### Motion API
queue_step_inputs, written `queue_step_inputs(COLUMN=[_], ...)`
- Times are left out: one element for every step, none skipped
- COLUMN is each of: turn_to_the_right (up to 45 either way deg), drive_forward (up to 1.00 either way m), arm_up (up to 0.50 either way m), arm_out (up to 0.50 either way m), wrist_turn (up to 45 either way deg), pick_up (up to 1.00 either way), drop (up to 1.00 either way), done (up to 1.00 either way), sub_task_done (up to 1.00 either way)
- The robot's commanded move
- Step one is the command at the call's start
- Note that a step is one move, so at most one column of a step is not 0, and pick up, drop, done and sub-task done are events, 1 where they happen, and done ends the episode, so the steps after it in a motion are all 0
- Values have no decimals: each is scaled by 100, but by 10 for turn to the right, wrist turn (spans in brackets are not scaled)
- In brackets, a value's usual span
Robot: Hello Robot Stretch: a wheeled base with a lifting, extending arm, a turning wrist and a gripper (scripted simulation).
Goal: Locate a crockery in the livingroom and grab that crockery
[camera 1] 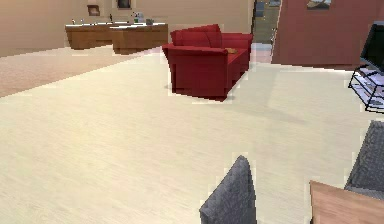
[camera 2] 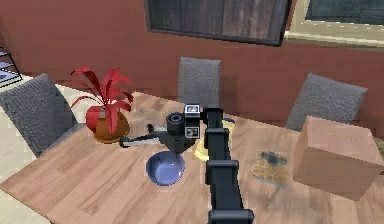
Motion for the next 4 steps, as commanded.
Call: queue_step_inputs(turn_to_the_right=[0,0,0,0], drive_forward=[0,0,0,0], arm_up=[0,-30,0,10], arm_out=[0,0,0,0], wrist_turn=[180,0,0,0], pick_up=[0,0,100,0], drop=[0,0,0,0], done=[0,0,0,0], sub_task_done=[0,0,0,0])
